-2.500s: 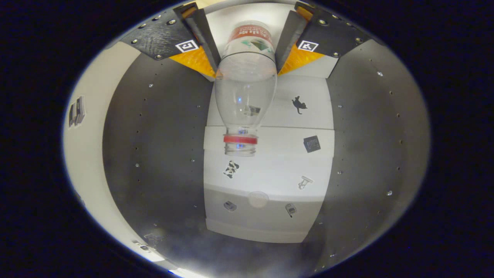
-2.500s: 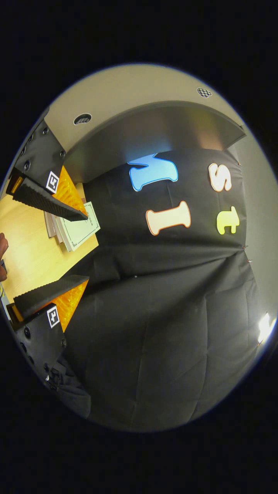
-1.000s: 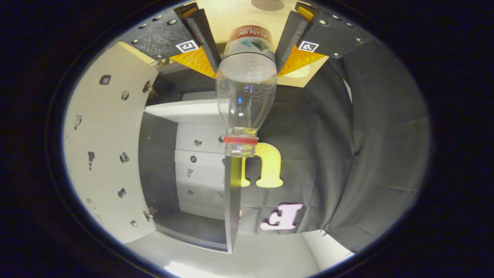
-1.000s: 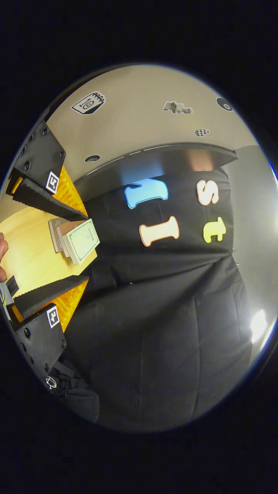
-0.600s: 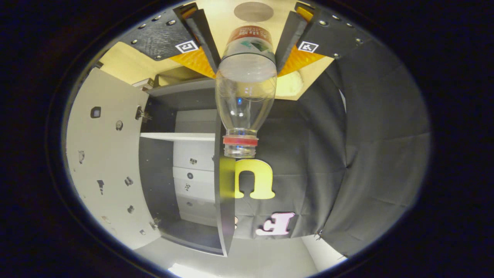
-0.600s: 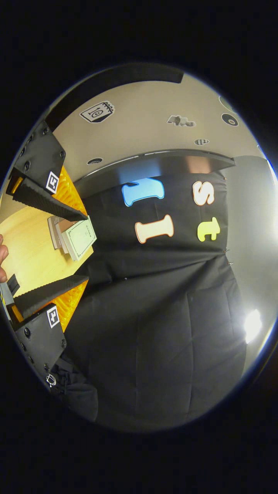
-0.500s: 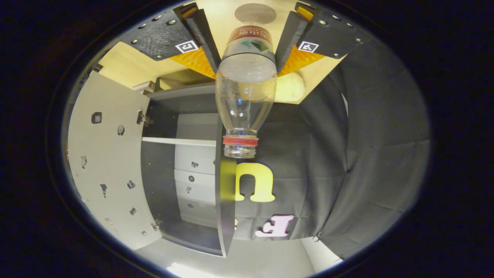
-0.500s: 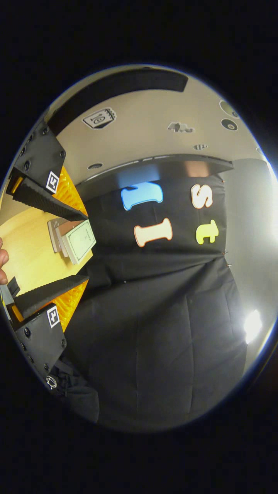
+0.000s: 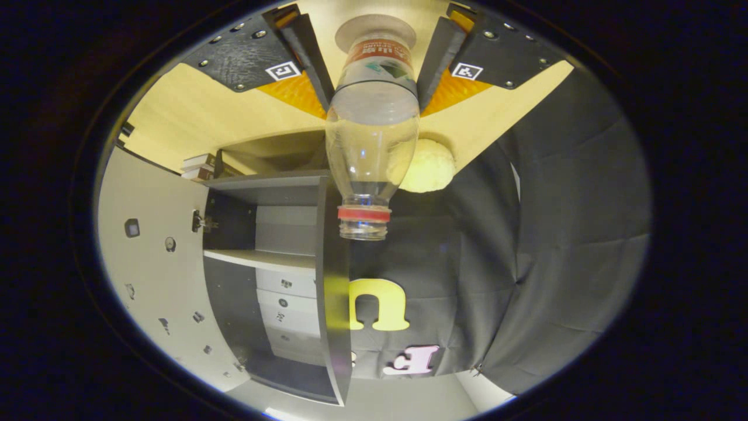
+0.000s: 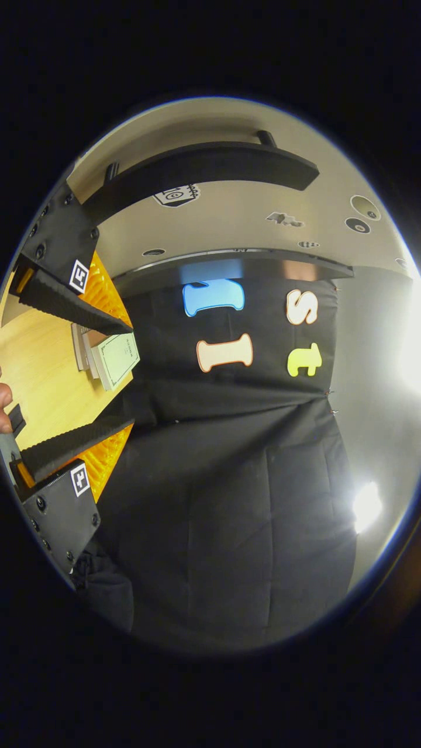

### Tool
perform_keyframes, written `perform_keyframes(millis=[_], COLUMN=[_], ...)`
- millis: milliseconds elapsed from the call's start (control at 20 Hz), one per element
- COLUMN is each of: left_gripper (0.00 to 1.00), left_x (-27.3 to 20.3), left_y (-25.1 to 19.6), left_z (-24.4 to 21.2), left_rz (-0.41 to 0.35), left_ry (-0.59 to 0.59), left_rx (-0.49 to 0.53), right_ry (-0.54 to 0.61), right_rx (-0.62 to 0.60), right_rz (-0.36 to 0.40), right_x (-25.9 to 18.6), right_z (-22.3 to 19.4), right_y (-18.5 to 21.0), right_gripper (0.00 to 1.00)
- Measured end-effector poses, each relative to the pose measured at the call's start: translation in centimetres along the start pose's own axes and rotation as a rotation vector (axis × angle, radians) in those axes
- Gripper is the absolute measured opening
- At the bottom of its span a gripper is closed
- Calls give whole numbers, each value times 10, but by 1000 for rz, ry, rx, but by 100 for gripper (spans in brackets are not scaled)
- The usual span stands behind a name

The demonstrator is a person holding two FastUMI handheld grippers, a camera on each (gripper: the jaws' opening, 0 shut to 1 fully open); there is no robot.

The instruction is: Open the cabinet door with the right hand, grasp the bottle in the cabinet with the left hand and place it on the coaster, then close the cabinet door with the right hand.

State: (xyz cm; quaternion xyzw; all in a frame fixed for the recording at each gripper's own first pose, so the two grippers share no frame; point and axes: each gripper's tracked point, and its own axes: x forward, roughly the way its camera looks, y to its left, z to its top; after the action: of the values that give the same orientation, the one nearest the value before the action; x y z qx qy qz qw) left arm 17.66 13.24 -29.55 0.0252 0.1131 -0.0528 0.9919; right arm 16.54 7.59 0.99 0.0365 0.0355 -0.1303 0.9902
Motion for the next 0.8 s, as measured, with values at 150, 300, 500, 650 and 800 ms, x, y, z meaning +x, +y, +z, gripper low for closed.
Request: perform_keyframes(millis=[150,300,500,650,800], left_gripper=[78,80,80,81,82], left_x=[0,-8,-13,-14,-18], left_y=[-3,-2,-1,-1,-4], left_z=[-13,-19,-21,-18,-6], left_rz=[6,23,28,29,23], left_ry=[7,14,26,38,20], left_rx=[3,-2,-6,11,12], right_ry=[31,56,77,81,103], right_rx=[21,32,24,5,6], right_rz=[-9,-18,-21,-12,-8], right_x=[-1,-3,-4,-7,-11], right_z=[-9,-18,-26,-27,-37], right_y=[-2,-6,-8,-8,-7], right_gripper=[90,90,90,90,90])
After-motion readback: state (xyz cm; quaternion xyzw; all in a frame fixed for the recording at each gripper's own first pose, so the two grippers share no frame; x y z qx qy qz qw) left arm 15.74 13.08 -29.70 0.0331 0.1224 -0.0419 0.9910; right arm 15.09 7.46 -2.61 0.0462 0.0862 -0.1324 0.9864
